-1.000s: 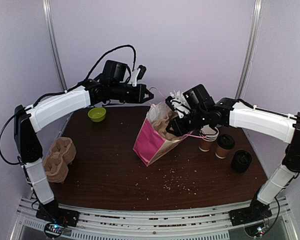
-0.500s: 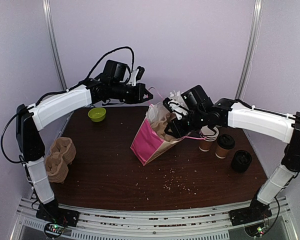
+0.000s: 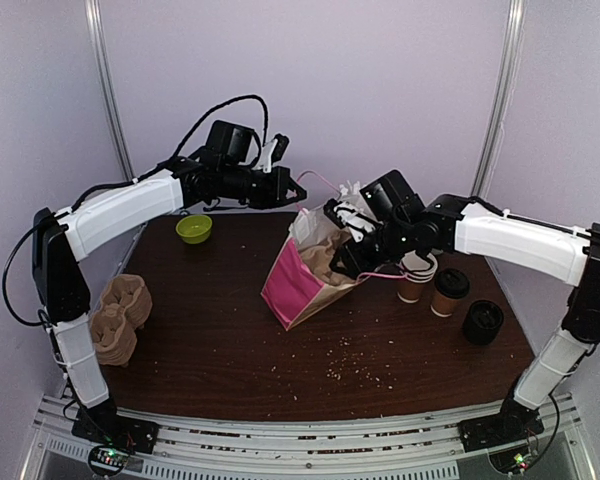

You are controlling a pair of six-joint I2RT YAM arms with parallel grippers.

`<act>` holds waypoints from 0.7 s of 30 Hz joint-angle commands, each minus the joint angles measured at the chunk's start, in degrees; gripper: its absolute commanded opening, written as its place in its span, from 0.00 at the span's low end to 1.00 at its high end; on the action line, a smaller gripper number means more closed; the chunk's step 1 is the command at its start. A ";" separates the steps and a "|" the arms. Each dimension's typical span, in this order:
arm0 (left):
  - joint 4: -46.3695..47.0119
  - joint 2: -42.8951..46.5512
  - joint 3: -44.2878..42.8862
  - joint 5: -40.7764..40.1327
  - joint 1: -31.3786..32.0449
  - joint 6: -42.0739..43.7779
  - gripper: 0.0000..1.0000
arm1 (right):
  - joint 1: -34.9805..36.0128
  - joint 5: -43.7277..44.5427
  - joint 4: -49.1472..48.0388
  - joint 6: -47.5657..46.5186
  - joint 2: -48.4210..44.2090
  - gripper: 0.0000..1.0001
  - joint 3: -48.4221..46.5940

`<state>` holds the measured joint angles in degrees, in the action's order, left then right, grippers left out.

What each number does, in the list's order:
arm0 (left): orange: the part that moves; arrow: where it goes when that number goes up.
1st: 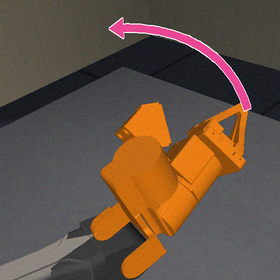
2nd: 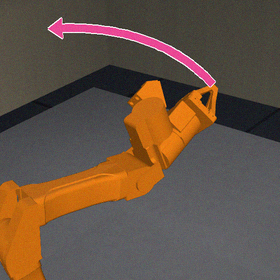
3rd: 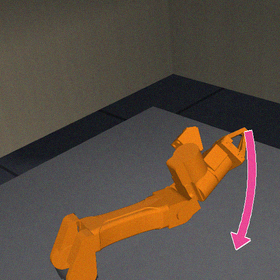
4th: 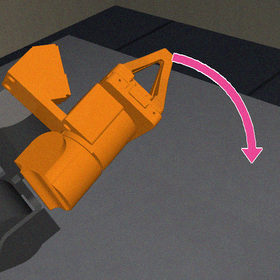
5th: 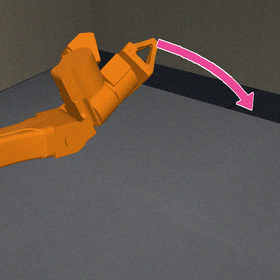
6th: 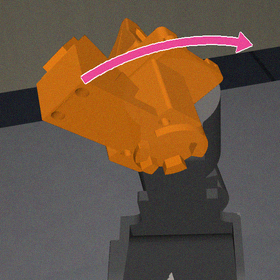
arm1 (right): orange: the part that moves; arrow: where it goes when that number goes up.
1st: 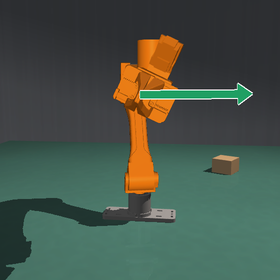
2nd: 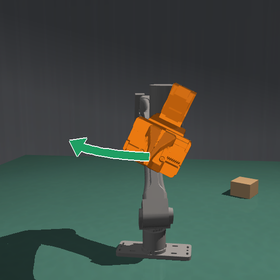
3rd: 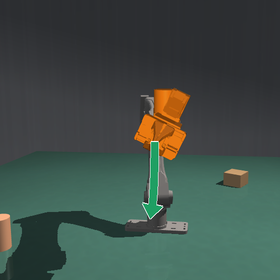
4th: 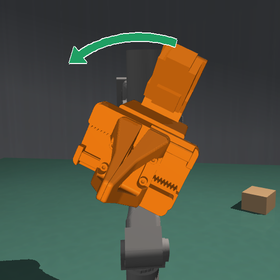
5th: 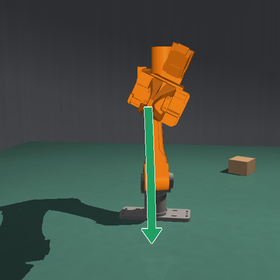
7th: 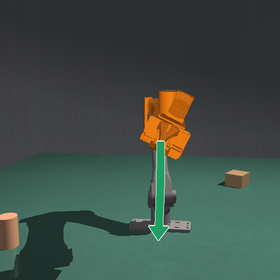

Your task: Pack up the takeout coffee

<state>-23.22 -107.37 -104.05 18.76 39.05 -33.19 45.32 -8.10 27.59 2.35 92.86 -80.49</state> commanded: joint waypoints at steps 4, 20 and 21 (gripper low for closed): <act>6.71 3.85 4.69 4.83 -0.68 -3.40 0.00 | 0.59 2.14 3.44 1.81 4.59 0.40 -3.95; 11.26 4.81 8.42 8.29 -0.57 -7.91 0.00 | 0.92 4.60 2.82 9.64 12.35 0.41 -9.97; 11.27 4.76 8.42 8.49 -0.63 -7.92 0.00 | 0.91 4.39 2.77 9.97 12.81 0.41 -10.40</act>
<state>-15.18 -104.01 -96.20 24.77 38.48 -39.79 45.91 -4.89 31.33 9.10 103.68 -88.31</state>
